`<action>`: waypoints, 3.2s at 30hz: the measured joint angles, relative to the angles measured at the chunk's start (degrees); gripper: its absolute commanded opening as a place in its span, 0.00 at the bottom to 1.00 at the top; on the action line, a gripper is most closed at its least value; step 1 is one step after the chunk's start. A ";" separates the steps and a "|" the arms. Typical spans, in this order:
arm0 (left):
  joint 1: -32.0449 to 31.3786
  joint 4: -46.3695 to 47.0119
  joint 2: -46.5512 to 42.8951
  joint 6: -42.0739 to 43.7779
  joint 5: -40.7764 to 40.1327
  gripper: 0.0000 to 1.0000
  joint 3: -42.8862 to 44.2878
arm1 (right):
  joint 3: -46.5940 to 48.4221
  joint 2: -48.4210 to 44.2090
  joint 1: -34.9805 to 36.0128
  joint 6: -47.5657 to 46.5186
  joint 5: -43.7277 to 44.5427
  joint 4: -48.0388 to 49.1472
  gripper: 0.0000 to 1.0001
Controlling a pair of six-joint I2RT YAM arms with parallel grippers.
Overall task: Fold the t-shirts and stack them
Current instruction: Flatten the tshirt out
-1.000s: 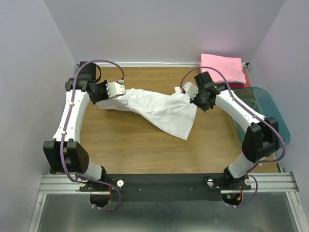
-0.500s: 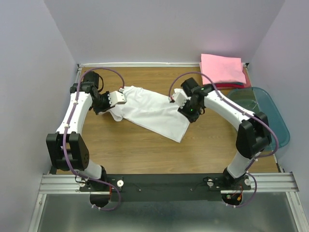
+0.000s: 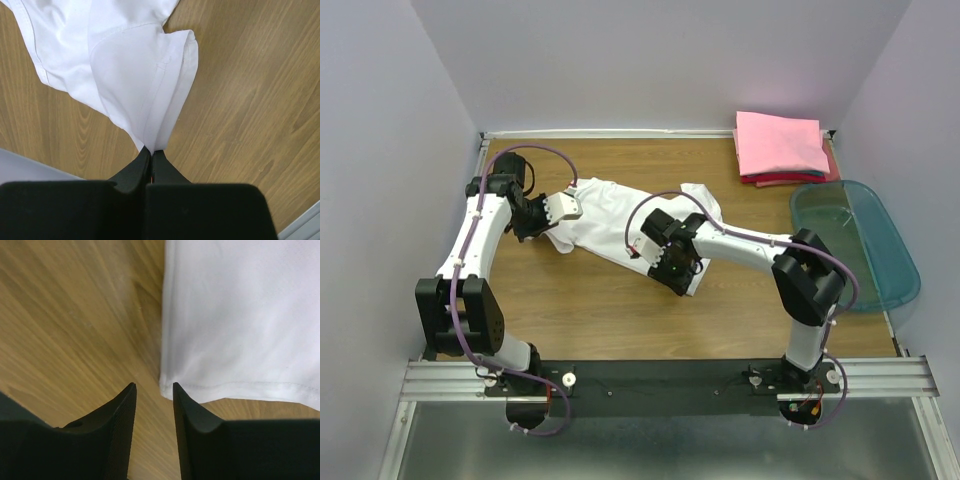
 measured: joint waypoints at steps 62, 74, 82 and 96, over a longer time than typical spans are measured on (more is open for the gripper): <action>4.98 16.39 -25.68 -26.45 2.51 0.00 31.23 | 39.85 -24.46 -20.31 -22.12 25.05 9.97 0.01; 4.96 18.58 -35.98 -28.76 -1.22 0.00 44.52 | 55.06 -33.03 -19.82 -21.33 21.97 10.54 0.01; 4.98 14.03 -35.32 -25.66 -2.19 0.00 30.01 | 35.69 -33.81 -19.85 -28.20 21.64 15.80 0.01; 4.85 15.80 -13.62 -23.61 -1.90 0.00 -6.97 | -0.76 -19.26 -23.10 -33.07 15.56 27.17 0.00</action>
